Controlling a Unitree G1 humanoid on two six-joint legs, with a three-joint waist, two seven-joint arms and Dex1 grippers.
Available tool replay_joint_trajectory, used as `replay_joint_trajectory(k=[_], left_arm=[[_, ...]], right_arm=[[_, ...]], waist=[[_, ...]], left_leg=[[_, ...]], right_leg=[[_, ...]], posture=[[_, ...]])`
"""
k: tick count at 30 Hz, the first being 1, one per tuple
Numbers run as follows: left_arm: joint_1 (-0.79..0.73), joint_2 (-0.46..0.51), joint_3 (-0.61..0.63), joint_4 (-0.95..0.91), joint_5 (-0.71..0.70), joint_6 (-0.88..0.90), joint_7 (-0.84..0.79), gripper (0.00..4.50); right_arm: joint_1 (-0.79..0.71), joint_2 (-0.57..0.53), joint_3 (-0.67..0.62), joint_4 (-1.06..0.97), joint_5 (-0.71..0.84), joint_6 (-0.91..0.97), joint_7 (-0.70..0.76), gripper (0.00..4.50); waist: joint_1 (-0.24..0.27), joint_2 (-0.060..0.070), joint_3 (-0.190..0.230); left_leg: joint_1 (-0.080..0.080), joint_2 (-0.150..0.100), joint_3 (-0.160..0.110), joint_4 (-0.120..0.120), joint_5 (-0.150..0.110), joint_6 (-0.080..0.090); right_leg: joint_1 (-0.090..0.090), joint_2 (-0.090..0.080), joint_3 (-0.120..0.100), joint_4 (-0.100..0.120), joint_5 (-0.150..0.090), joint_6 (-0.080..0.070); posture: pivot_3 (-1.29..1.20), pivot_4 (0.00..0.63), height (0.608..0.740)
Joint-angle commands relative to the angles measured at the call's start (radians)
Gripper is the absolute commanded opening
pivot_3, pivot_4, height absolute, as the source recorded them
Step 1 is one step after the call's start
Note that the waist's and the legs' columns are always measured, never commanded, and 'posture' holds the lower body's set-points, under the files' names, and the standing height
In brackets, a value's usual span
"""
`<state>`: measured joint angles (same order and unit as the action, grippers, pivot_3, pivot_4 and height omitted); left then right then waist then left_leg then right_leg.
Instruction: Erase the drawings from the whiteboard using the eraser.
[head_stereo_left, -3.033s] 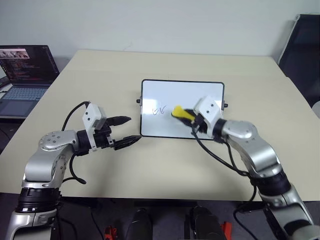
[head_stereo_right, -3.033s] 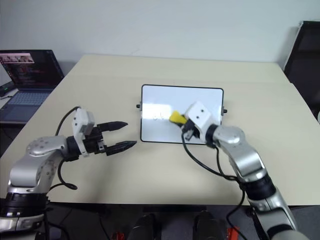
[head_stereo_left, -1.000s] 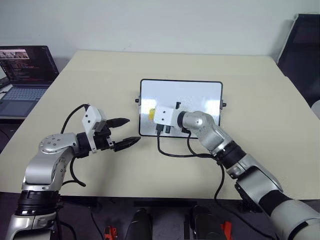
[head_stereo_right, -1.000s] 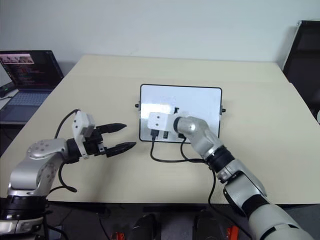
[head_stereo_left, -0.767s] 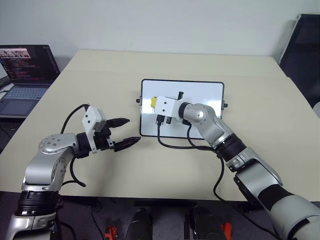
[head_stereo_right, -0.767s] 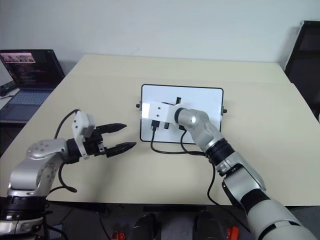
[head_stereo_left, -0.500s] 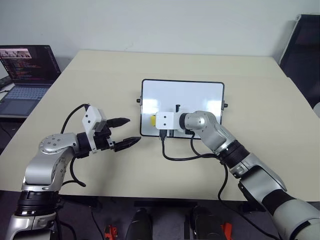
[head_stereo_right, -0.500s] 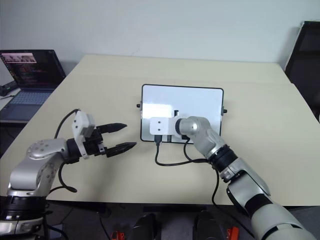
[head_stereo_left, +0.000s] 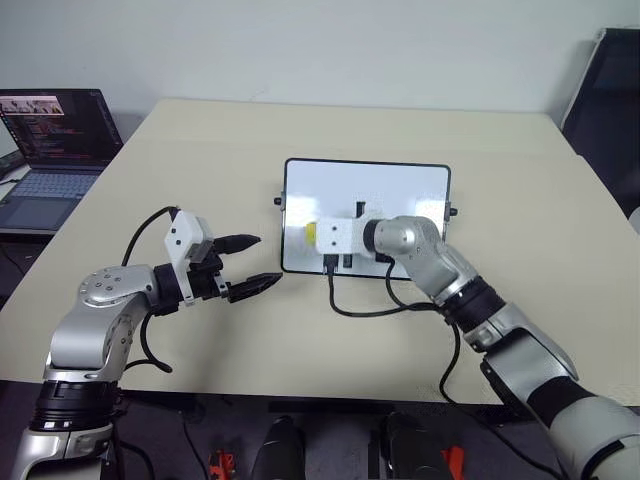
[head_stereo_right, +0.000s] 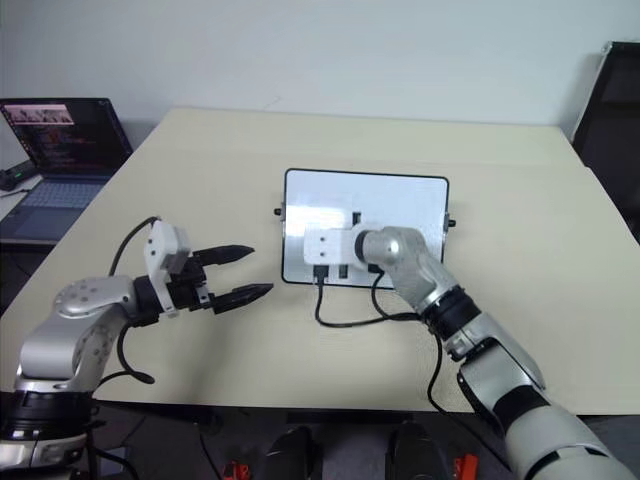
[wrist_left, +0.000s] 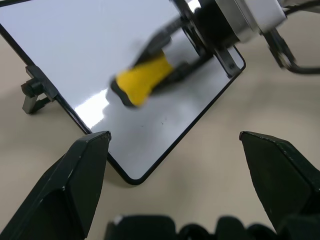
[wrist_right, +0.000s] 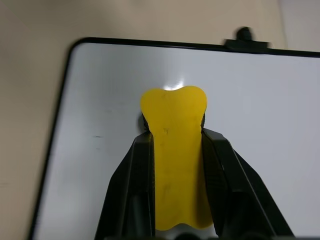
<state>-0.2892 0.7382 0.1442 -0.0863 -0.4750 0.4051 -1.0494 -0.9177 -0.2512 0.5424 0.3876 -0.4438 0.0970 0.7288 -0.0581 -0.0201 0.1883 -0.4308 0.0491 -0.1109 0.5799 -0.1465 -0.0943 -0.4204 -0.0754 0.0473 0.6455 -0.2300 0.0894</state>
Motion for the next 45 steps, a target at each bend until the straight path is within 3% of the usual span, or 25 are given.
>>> replay_joint_trajectory(k=[1,11,17,23,26,29,32,38,45], left_arm=[[-0.032,-0.007,0.007,-0.032,-0.019,-0.011,0.002,4.5],[-0.109,-0.034,-0.039,-0.056,-0.028,-0.003,-0.013,4.5],[-0.154,-0.036,-0.087,-0.047,-0.023,-0.011,-0.054,4.5],[-0.215,-0.034,-0.102,-0.005,-0.016,-0.02,-0.093,4.5],[-0.215,-0.035,-0.103,0.003,-0.013,-0.025,-0.099,4.5],[-0.211,-0.037,-0.103,0.006,-0.01,-0.027,-0.101,4.5],[-0.2,-0.035,-0.099,0.006,-0.008,-0.029,-0.102,4.5],[-0.188,-0.036,-0.096,0.005,-0.008,-0.033,-0.097,4.5],[-0.176,-0.034,-0.092,0.001,-0.01,-0.036,-0.091,4.5]], right_arm=[[0.008,-0.009,-0.102,-0.039,0.01,0.032,-0.112,0.96],[0.229,-0.152,-0.377,-0.328,0.079,0.205,-0.213,0.96],[0.395,-0.262,-0.373,-0.374,0.067,0.255,-0.17,0.96],[0.54,-0.347,-0.254,-0.513,0.036,0.286,-0.042,0.96],[0.541,-0.355,-0.229,-0.537,0.022,0.285,-0.035,0.96],[0.474,-0.311,-0.292,-0.486,-0.002,0.266,-0.185,0.96],[0.417,-0.281,-0.321,-0.455,0.01,0.263,-0.244,0.96],[0.389,-0.263,-0.287,-0.435,0.021,0.256,-0.223,0.96],[0.43,-0.295,-0.236,-0.468,0.032,0.308,-0.082,0.85]], waist=[[0.002,0.0,0.0],[0.016,0.0,0.0],[0.014,-0.001,-0.001],[0.011,-0.006,-0.003],[-0.004,-0.006,-0.003],[-0.009,-0.006,-0.003],[-0.01,-0.006,-0.002],[0.001,-0.006,-0.002],[-0.004,-0.006,-0.003]], left_leg=[[0.0,0.0,0.0,0.0,0.0,0.0],[-0.001,0.0,0.0,-0.003,0.003,-0.004],[0.0,0.0,0.0,-0.003,0.003,-0.004],[0.007,0.0,0.0,-0.001,0.003,-0.004],[0.012,-0.001,0.002,-0.001,-0.001,-0.01],[0.012,-0.001,0.002,-0.001,-0.001,-0.01],[0.01,-0.001,0.003,-0.002,0.0,-0.01],[0.008,-0.001,0.003,-0.002,0.003,-0.004],[0.009,-0.001,0.004,-0.004,0.004,-0.003]], right_leg=[[0.0,0.0,0.0,0.0,0.0,-0.001],[0.0,0.0,0.0,-0.001,0.0,0.0],[0.001,0.0,0.0,-0.001,-0.001,0.0],[0.008,-0.001,0.0,-0.003,-0.001,-0.001],[0.012,-0.003,0.0,-0.006,-0.002,-0.002],[0.012,-0.004,0.0,-0.012,-0.001,-0.002],[0.012,-0.004,0.0,-0.018,-0.001,-0.002],[0.011,-0.004,0.0,-0.016,-0.001,-0.003],[0.014,-0.003,0.0,-0.014,0.001,0.0]], posture=[[0.0,0.15,0.74],[0.0,0.15,0.74],[0.0,0.15,0.74],[0.0,0.15,0.74],[0.0,0.15,0.74],[0.0,0.15,0.74],[0.0,0.15,0.74],[0.0,0.15,0.74],[0.0,0.15,0.74]])
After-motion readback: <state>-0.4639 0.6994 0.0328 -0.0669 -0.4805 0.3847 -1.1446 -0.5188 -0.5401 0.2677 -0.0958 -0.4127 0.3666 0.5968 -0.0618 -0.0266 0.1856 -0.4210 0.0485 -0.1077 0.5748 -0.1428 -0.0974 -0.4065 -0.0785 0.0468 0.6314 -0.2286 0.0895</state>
